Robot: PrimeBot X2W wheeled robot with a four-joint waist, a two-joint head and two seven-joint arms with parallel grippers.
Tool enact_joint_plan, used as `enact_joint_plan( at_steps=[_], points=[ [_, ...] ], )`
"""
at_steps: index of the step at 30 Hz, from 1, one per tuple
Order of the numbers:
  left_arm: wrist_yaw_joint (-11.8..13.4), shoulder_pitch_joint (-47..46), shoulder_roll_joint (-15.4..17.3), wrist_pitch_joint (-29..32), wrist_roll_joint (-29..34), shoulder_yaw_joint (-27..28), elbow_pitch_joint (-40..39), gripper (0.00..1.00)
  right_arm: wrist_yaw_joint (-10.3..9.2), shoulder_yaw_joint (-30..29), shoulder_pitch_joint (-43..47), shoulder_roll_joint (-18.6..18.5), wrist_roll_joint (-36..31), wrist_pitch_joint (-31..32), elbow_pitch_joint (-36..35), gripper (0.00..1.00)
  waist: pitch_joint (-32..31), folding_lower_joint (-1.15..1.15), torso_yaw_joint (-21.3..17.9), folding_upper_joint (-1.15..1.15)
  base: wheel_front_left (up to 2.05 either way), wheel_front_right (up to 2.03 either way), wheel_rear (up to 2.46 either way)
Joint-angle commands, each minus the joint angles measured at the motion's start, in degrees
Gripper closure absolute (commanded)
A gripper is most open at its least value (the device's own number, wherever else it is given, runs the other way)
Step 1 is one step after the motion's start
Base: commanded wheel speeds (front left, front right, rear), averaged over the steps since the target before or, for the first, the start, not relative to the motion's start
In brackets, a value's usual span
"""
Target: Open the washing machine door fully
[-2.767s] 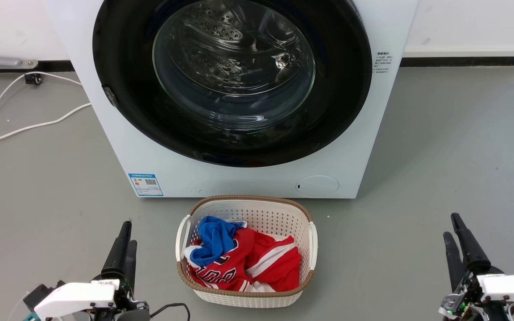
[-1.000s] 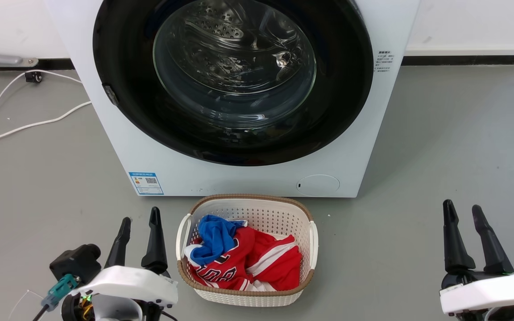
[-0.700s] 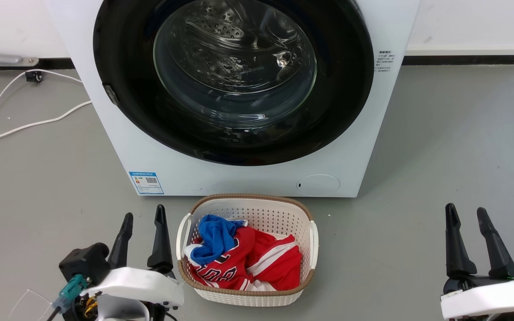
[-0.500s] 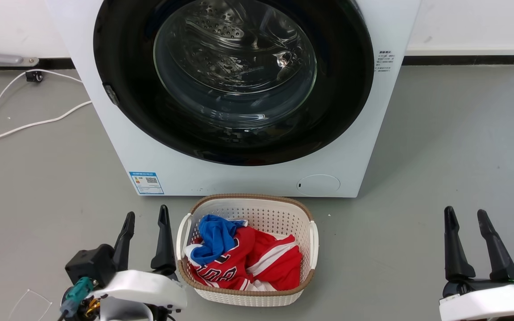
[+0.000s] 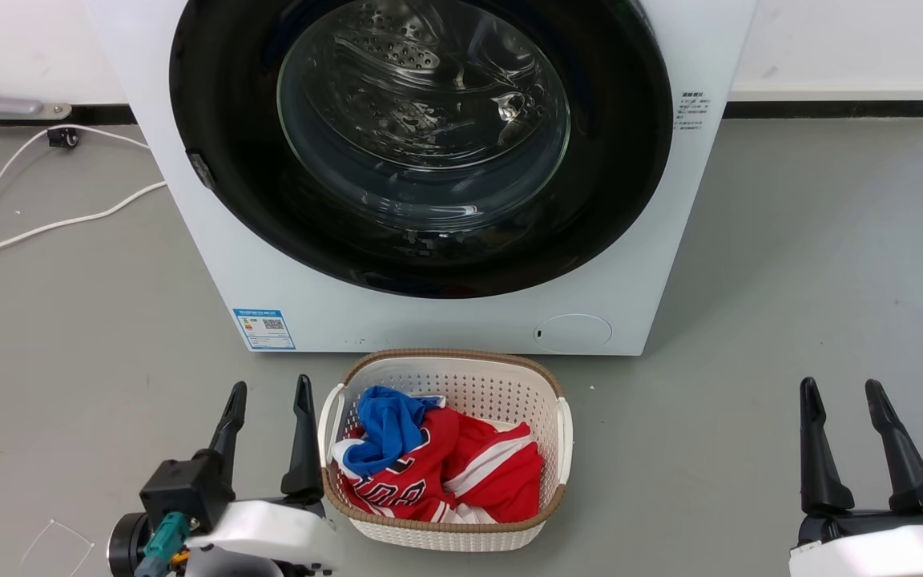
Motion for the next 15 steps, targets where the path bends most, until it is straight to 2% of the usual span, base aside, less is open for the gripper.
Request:
enact_joint_plan(
  at_steps=[1, 15],
  points=[
    [-0.3, 0.6, -0.2, -0.4, 1.2, -0.1, -0.5, 0.00, 0.12, -0.1, 0.4, 0.1, -1.1, -0.5, -0.6, 0.00, 0.0, 0.00, 0.0, 0.00, 0.00, 0.00, 0.00],
    [-2.2, 1.7, -2.0, -2.1, 7.0, 1.3, -0.1, 0.00, 0.12, -0.2, 1.7, 0.1, -5.3, -2.1, -1.6, 0.00, 0.0, 0.00, 0.1, 0.00, 0.00, 0.00, 0.00]
  ],
)
